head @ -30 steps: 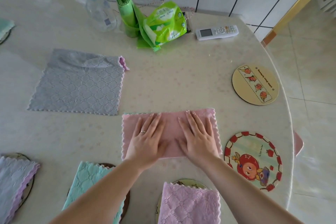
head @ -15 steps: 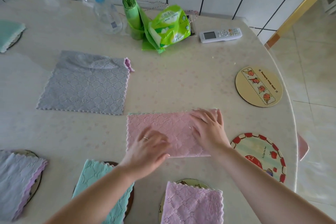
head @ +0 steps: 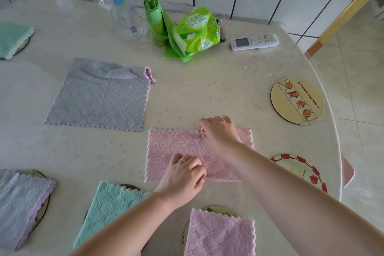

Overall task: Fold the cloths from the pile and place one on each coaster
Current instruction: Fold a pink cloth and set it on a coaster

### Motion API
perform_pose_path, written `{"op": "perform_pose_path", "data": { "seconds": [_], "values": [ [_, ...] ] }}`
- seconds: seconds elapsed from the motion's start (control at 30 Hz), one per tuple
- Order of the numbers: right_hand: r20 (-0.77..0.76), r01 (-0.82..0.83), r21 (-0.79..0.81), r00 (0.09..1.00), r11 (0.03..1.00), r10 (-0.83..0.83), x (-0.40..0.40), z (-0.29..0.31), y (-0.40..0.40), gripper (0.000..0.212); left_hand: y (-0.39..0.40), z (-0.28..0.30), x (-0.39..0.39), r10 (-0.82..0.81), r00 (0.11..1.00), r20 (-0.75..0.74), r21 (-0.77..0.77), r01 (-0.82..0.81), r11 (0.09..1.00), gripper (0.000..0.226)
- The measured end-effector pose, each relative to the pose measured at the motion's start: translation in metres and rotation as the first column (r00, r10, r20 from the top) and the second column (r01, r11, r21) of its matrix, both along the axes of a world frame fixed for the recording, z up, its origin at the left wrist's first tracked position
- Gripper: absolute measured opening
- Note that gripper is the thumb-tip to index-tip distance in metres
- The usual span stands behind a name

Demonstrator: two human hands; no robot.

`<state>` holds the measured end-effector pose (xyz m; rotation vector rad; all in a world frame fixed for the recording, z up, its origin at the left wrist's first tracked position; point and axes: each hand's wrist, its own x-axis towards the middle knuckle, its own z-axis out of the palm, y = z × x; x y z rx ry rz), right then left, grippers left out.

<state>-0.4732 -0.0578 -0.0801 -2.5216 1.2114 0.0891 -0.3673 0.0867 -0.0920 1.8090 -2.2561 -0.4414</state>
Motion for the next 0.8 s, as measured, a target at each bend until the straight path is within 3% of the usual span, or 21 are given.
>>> {"op": "perform_pose_path", "data": {
  "seconds": [0.1, 0.2, 0.37, 0.5, 0.67, 0.8],
  "values": [
    [0.012, 0.057, 0.006, 0.998, 0.998, -0.057, -0.015, 0.000, -0.008, 0.021, -0.006, 0.002, 0.013, -0.013, 0.999, 0.037, -0.006, 0.013, 1.000, 0.013],
    [0.041, 0.212, 0.031, 0.976, 0.977, -0.213, -0.041, -0.001, -0.015, 0.021, -0.024, 0.006, 0.031, 0.024, 0.994, 0.107, 0.000, -0.025, 1.000, 0.014],
    [0.072, 0.364, 0.156, 0.923, 0.918, -0.378, -0.065, -0.002, -0.007, 0.022, -0.070, 0.014, 0.052, 0.099, 0.965, 0.241, 0.006, -0.104, 0.995, 0.013],
    [0.140, 0.437, 0.267, 0.864, 0.859, -0.484, -0.068, 0.007, 0.011, 0.029, -0.080, 0.017, 0.052, 0.097, 0.971, 0.217, 0.042, -0.109, 0.993, 0.017],
    [0.163, 0.479, 0.457, 0.783, 0.749, -0.600, -0.082, 0.009, 0.042, 0.037, -0.045, 0.005, 0.050, 0.037, 0.987, 0.155, -0.066, -0.027, 0.997, 0.025],
    [0.133, 0.412, 0.494, 0.834, 0.766, -0.535, -0.089, 0.007, 0.060, 0.045, -0.022, -0.011, 0.047, -0.076, 0.985, 0.154, -0.084, 0.090, 0.992, 0.032]
  ]
}}
